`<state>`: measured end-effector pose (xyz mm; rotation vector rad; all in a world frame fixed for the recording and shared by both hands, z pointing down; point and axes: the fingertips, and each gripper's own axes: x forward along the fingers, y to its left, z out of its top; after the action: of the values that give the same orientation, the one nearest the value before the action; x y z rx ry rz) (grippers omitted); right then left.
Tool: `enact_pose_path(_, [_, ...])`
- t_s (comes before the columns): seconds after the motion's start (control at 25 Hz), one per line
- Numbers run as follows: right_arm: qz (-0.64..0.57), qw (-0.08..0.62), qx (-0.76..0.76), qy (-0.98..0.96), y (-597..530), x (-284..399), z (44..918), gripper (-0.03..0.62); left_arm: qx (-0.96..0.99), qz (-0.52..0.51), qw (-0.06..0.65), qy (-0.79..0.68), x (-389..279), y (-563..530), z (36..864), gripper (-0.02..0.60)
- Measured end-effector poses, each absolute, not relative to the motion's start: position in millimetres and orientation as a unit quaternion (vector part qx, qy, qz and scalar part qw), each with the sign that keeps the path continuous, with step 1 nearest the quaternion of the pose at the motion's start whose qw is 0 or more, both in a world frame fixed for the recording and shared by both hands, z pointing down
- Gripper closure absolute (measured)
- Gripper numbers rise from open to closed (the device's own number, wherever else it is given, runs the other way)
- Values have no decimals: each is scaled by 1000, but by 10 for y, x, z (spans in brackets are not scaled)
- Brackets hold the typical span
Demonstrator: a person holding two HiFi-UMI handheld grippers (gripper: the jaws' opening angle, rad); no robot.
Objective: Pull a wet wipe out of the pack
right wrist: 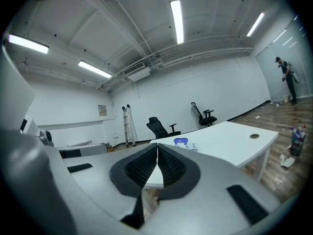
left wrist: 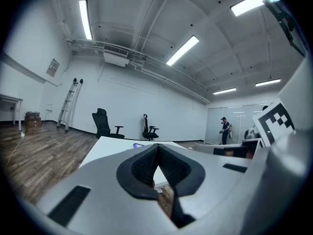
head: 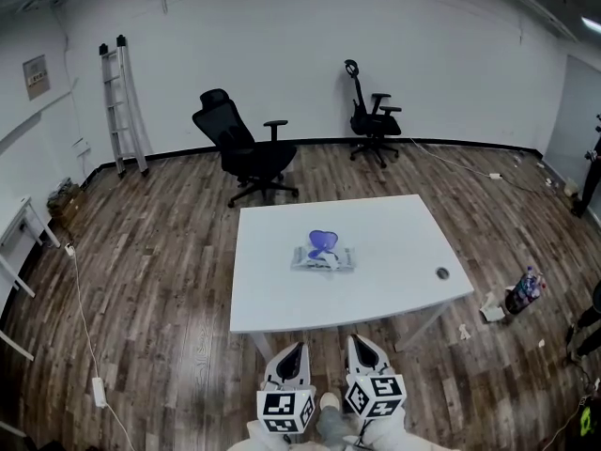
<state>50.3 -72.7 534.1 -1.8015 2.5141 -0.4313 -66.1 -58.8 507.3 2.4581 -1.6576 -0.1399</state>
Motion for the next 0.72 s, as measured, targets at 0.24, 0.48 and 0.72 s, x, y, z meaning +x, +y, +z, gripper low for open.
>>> enact_pose_path(0.24, [-143, 8, -583, 800, -985, 648, 5319, 585, 826, -44, 87, -555, -545, -861, 5037, 583])
enact_pose_path(0.48, [-144, 14, -582, 801, -1283, 737, 5248, 585, 829, -41, 81, -552, -417, -1128, 4979, 583])
enact_pose_path(0.72, [-142, 17, -575, 806, -1592, 777, 5166, 585, 826, -43, 76, -557, -371, -1411, 4895, 583])
